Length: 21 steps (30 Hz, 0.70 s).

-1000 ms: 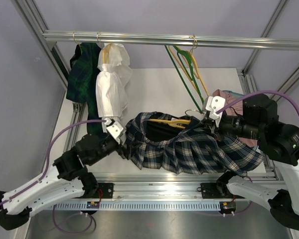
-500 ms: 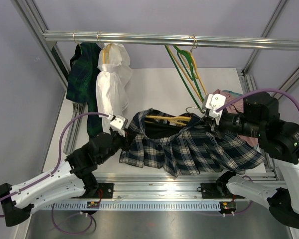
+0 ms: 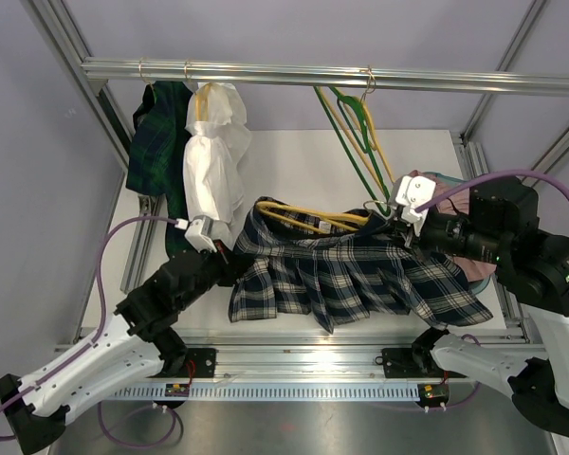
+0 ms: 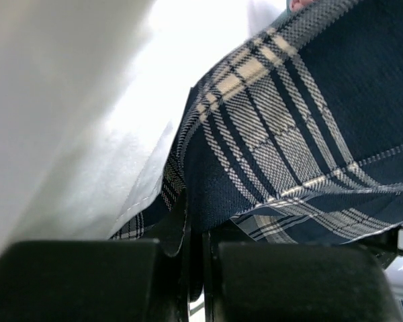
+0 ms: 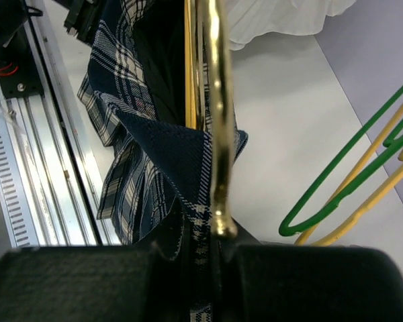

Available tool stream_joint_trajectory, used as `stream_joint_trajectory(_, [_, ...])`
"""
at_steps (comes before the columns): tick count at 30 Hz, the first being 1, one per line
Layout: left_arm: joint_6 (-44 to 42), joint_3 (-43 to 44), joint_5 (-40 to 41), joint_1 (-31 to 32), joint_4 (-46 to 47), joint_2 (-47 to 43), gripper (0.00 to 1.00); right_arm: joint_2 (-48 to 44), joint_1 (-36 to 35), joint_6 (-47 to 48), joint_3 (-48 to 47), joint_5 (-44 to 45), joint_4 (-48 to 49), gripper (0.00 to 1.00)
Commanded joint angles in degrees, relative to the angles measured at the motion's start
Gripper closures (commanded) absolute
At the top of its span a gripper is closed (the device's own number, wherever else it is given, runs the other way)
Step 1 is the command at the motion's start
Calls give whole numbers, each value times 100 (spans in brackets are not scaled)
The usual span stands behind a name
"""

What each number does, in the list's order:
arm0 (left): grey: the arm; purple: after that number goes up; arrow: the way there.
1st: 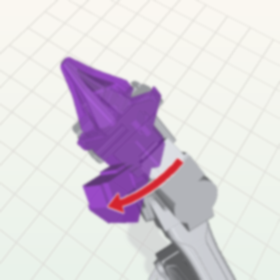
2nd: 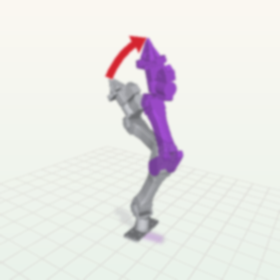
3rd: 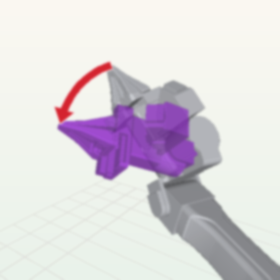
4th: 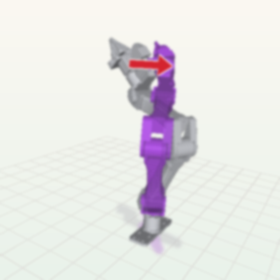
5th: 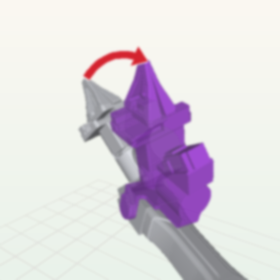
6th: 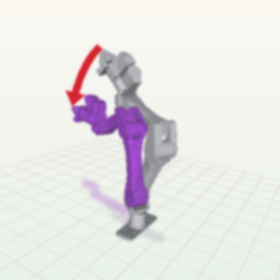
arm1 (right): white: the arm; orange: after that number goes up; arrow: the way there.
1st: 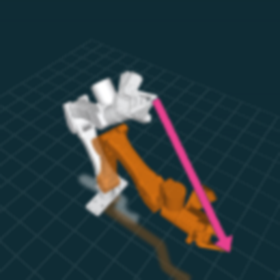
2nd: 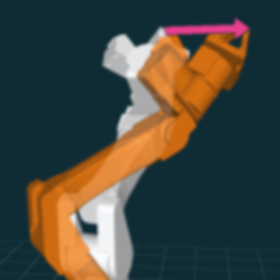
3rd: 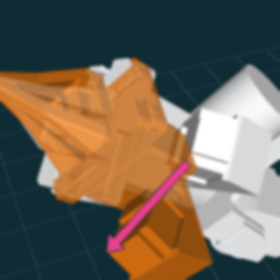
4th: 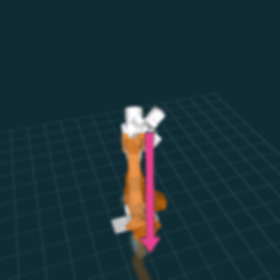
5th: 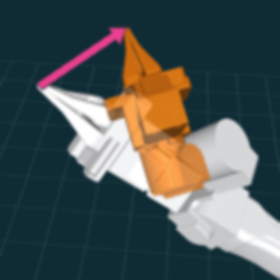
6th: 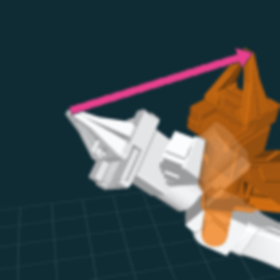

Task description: Remove the skirt from the hanger

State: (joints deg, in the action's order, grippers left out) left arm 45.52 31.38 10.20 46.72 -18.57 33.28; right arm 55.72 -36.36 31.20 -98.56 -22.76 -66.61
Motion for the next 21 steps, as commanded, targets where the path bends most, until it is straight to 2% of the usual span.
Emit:
stream_joint_trajectory(1, [-473,70,439,-207,-656,178,100,-325,111,-429,-453,920,956,100])
stream_joint_trajectory(6, [-999,88,177,-207,-350,39,99,-378,120,-852,-375,967,1308,100])
stream_joint_trajectory(8, [-1159,70,106,-207,-69,-93,96,-430,129,-1063,-182,861,1404,100])
stream_joint_trajectory(12, [-2000,324,-271,-207,37,-172,83,-510,129,-1336,65,871,1747,100])
stream_joint_trajectory(14, [-2309,430,-491,-207,81,-172,63,-510,129,-1292,214,765,1861,100])
stream_joint_trajectory(16, [-2731,605,-887,-207,125,-251,29,-492,120,-1187,320,642,1871,100])
stream_joint_trajectory(17, [-2863,685,-1018,-207,134,-286,20,-449,120,-1143,425,616,1853,100])
stream_joint_trajectory(21, [-3714,1080,-1650,-207,29,-550,7,-264,120,-774,531,684,1643,100])
